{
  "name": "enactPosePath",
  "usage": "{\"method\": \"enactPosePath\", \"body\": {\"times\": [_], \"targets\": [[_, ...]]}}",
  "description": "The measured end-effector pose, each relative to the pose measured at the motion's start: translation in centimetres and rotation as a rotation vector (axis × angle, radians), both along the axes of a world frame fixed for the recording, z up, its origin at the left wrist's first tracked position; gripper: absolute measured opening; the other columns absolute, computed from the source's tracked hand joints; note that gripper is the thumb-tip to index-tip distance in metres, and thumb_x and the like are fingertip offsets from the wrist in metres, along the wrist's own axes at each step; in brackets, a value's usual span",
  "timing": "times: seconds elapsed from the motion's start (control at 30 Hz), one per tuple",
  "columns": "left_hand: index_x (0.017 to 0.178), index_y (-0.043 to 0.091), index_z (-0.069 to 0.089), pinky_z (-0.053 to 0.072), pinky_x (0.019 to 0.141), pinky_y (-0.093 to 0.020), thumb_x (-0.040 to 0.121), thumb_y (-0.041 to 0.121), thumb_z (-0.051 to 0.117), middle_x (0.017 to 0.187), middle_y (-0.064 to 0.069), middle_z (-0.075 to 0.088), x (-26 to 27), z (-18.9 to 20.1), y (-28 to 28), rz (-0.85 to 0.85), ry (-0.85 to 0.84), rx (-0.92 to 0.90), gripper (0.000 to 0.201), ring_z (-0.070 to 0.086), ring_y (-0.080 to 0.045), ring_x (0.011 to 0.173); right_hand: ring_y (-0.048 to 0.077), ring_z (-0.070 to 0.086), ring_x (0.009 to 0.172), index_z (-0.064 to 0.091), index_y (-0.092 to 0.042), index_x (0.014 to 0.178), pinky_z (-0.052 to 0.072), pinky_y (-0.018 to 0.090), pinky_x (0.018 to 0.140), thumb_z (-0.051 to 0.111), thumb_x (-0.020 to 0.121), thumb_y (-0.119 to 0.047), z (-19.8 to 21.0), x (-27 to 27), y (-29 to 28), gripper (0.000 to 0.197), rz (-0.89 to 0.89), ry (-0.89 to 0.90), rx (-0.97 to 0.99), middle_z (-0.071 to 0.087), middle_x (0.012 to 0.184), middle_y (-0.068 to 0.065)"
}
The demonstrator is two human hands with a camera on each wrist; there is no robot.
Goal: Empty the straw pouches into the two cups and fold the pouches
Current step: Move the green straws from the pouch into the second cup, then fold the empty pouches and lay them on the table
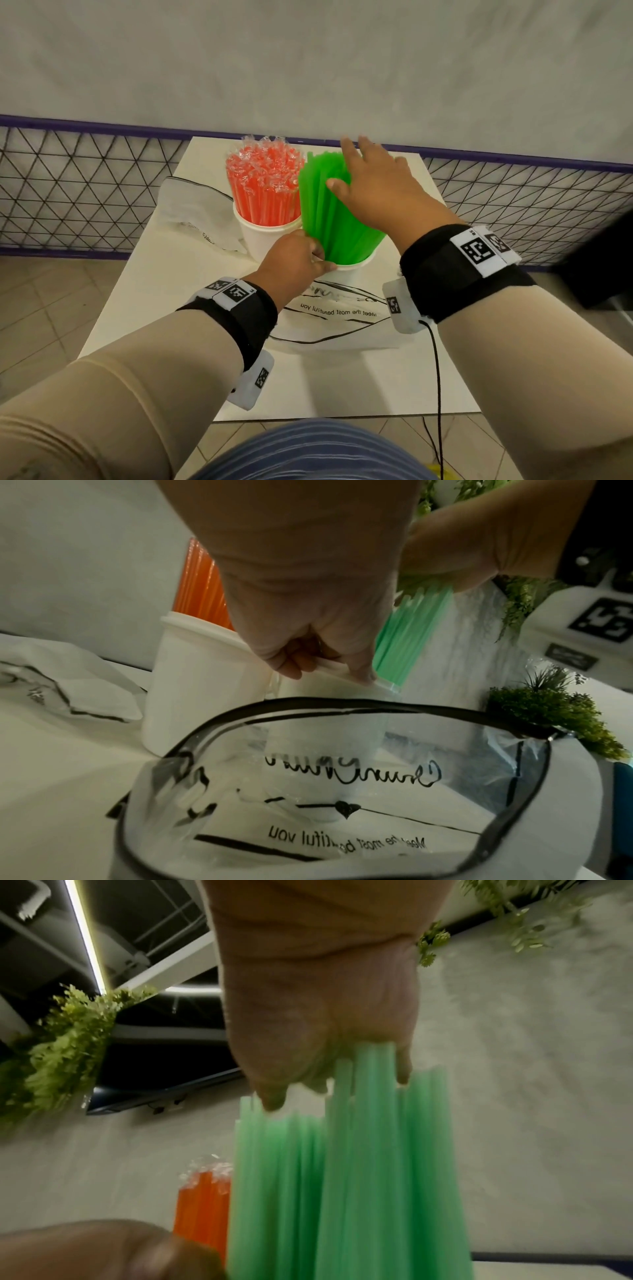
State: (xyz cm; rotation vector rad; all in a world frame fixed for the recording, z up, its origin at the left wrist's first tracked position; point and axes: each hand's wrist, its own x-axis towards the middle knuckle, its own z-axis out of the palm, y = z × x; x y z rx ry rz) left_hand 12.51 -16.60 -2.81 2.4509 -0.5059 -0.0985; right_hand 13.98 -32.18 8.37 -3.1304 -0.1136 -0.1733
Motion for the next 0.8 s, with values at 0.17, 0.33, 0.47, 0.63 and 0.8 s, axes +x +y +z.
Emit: {"method": "enactPosePath", "body": {"times": [0.17,0.33,0.47,0.63,0.8], "targets": [[0.093,0.012,0.071,0.034,0.072,-0.024,0.082,0.039,0.074,0.095,0.001,0.052,0.1,-0.2,0.1,-0.015,-0.002,-0.004,0.030,0.052,-0.017,0.088,0.026,0.018,0.147,0.009,-0.015,0.155,0.018,0.052,0.116,0.035,0.099,-0.048,-1.6,-0.1,0.4,0.070,-0.017,0.013,-0.032,0.015,0.162,0.007],[0.086,0.016,0.065,0.031,0.062,-0.011,0.086,0.025,0.069,0.086,0.008,0.048,-0.6,-0.1,1.3,0.082,-0.119,-0.217,0.010,0.048,-0.006,0.071,0.030,0.043,0.131,0.037,-0.012,0.145,0.032,0.043,0.105,0.048,0.096,-0.037,0.0,-1.3,0.7,0.057,0.052,-0.226,0.039,0.045,0.144,0.011],[0.083,0.016,0.059,0.045,0.064,-0.024,0.085,0.030,0.065,0.083,0.003,0.059,0.0,-1.2,3.7,0.203,0.089,-0.123,0.014,0.058,-0.016,0.075,0.023,0.057,0.095,0.062,-0.016,0.110,0.047,0.036,0.082,0.052,0.094,-0.028,0.9,-5.8,4.8,0.023,0.301,-0.198,0.280,0.061,0.108,0.003],[0.080,0.015,0.053,0.047,0.089,-0.037,0.090,0.021,0.059,0.094,-0.008,0.060,-1.0,-3.1,6.3,0.041,0.470,0.247,0.014,0.061,-0.029,0.102,0.024,0.049,0.117,0.055,-0.019,0.118,0.046,0.039,0.096,0.071,0.074,-0.057,-6.4,-9.3,7.4,0.060,0.455,0.274,0.161,0.050,0.124,0.004],[0.103,0.003,0.066,0.041,0.071,-0.026,0.094,0.021,0.053,0.091,-0.002,0.062,-2.5,-3.7,6.6,0.093,0.483,0.243,0.024,0.054,-0.022,0.093,0.040,-0.002,0.147,0.027,-0.012,0.149,0.005,0.058,0.118,0.066,0.063,-0.077,-12.1,-10.6,7.5,0.115,0.466,0.440,-0.291,0.002,0.161,0.018]]}}
